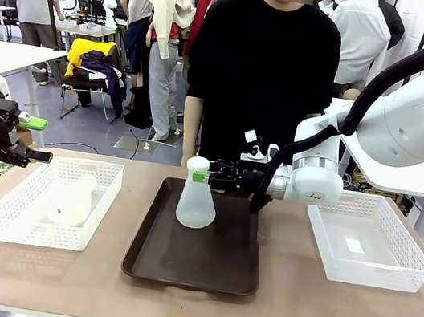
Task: Prepare the laboratory tools.
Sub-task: Place the picked Big flask upright in the Handle tray as instructed by the person, then pick up the Big flask that the person points to.
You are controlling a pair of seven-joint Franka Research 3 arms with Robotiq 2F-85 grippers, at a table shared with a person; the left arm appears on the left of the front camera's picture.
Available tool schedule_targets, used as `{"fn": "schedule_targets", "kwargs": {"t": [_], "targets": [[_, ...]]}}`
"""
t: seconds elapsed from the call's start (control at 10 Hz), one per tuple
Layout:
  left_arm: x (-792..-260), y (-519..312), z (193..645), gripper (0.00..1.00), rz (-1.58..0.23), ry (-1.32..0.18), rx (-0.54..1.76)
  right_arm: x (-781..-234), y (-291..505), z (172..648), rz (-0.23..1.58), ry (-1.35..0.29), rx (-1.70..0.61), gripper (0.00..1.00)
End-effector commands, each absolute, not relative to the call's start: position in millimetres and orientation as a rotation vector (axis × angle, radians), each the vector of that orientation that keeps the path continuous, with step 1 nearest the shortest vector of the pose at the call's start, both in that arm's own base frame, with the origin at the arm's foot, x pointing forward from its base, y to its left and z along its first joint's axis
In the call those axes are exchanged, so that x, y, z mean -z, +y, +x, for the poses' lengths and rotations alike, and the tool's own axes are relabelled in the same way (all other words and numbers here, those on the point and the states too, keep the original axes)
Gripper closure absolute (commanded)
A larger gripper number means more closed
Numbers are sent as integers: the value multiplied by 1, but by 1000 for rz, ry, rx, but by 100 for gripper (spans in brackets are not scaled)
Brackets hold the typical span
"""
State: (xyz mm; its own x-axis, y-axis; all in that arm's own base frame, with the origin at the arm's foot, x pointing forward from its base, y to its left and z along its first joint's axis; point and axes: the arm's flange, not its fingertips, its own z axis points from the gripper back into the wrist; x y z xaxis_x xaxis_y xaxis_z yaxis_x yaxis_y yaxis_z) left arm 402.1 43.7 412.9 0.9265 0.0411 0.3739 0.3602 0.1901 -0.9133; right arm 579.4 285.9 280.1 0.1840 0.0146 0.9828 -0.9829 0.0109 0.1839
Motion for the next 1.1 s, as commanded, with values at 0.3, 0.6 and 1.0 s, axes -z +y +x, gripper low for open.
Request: {"fn": "schedule_targets", "kwargs": {"t": [0.3, 0.6, 1.0], "targets": [[-415, 45, 401, 0, -1374, -352, 240, -290, 272, 558, 1198, -962, -1181, 0], [-415, 45, 401, 0, -1374, -352, 240, -288, 273, 563, 1226, -996, -1176, 0], [-415, 45, 401, 0, -1374, -352, 240, -288, 273, 563, 1226, -996, -1176, 0]]}}
